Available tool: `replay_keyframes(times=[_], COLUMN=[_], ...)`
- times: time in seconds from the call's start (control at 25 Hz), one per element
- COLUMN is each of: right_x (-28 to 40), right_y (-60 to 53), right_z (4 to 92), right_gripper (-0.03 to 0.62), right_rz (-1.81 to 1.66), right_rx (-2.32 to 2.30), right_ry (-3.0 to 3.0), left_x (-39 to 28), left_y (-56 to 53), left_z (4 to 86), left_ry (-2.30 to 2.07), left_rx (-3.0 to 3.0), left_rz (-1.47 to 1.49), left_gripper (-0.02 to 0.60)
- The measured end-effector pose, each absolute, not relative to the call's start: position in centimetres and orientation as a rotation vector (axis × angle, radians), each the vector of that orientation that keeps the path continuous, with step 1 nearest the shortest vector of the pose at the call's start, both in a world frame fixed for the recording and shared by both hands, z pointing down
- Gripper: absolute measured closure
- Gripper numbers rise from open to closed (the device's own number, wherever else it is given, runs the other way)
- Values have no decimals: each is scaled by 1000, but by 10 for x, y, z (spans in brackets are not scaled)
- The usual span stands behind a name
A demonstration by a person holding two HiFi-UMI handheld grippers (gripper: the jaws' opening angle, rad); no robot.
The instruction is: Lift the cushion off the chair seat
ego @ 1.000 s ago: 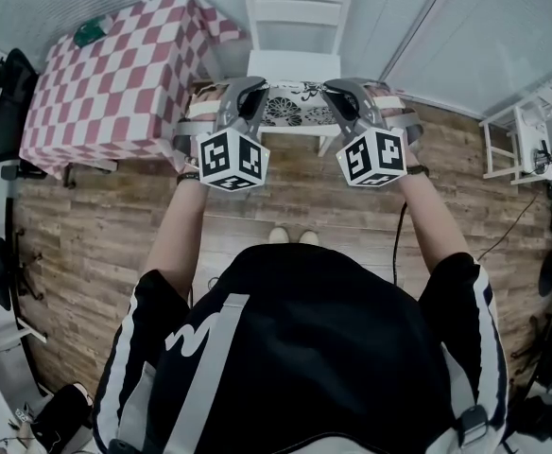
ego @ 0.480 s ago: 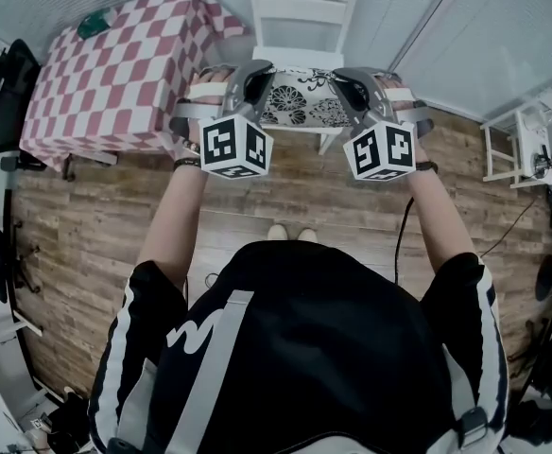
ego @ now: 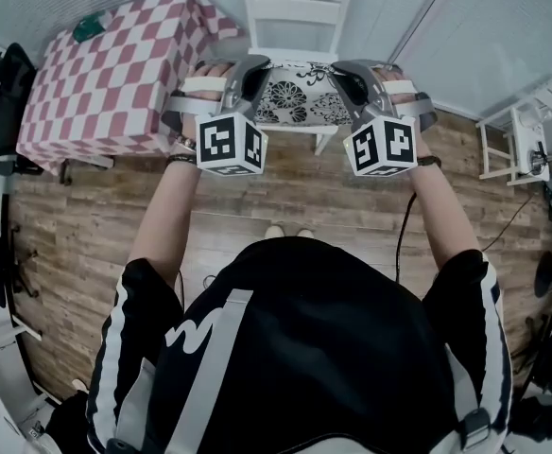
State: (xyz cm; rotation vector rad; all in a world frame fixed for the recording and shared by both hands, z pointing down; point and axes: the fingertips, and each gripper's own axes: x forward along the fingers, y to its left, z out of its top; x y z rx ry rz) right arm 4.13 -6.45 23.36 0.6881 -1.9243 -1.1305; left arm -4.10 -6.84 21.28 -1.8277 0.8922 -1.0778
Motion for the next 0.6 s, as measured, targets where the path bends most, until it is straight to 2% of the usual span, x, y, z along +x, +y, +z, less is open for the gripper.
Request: replay_keyframes(times=[0.6], right_x=[39], right_y=[-63], right_z=[224], right_gripper=[585], right_rz=[-1187], right_rx=[644], right_ry=[-1852], left_x=[-41], left_y=[-68], left_z=[202], left_ry=[807], left_rx=[-1740], left_rz=[-1106], left_gripper=[558])
